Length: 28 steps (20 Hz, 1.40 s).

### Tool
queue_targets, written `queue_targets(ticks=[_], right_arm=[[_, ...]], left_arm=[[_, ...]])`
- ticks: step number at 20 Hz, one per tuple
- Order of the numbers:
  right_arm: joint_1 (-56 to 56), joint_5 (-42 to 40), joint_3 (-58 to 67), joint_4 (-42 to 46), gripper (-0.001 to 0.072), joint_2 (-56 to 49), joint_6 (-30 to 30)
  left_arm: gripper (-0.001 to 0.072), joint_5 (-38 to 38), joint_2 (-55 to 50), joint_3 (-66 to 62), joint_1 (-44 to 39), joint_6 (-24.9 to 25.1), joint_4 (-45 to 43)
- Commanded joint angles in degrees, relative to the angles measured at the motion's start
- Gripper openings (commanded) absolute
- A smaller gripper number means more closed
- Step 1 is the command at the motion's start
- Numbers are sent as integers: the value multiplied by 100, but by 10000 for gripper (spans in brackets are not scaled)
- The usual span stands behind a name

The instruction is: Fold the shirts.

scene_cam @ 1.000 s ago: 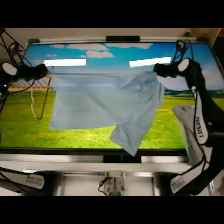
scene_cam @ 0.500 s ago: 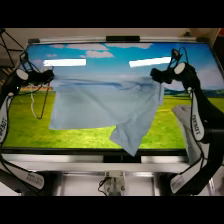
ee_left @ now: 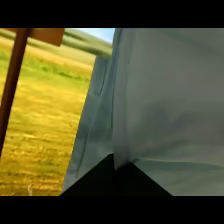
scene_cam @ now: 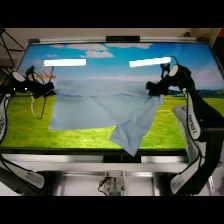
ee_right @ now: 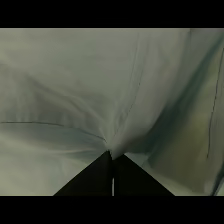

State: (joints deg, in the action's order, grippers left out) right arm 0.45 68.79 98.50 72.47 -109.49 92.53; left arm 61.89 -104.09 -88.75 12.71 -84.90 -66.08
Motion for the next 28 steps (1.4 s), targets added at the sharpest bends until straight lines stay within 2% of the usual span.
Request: queue_targets(ticks=[1,3,11,12,13,14,15,19,22,24,26,28], right_arm=[[11,234,20,247,52,-11,48],[-63,391,131,553,52,57,46],[-63,568,160,636,56,-114,240],[-44,562,160,634,111,-116,238],[-24,562,162,586,332,-90,234],[-24,645,162,588,513,-22,212],[-37,811,162,621,517,96,94],[-149,1720,160,1298,517,837,-205],[-341,2253,24,1615,516,1327,-306],[-444,2243,-297,1591,516,1648,-299],[-450,2227,-590,1585,517,1880,-302],[-420,2225,-710,1368,516,1967,-299]], left_arm=[[25,728,-116,2,39,96,9],[24,929,-101,-101,103,330,9],[25,1056,-378,-232,103,254,11],[30,1060,-402,-234,92,155,11],[110,1084,-398,-240,98,122,11],[357,1200,-389,-286,129,120,11],[550,1440,-382,-400,186,127,7],[541,2564,-101,-916,531,166,7],[534,3233,527,-280,785,592,-234],[534,2920,1172,975,997,789,-227],[533,2186,1878,2446,1287,1099,-208],[522,1587,2363,3346,1604,1495,50]])
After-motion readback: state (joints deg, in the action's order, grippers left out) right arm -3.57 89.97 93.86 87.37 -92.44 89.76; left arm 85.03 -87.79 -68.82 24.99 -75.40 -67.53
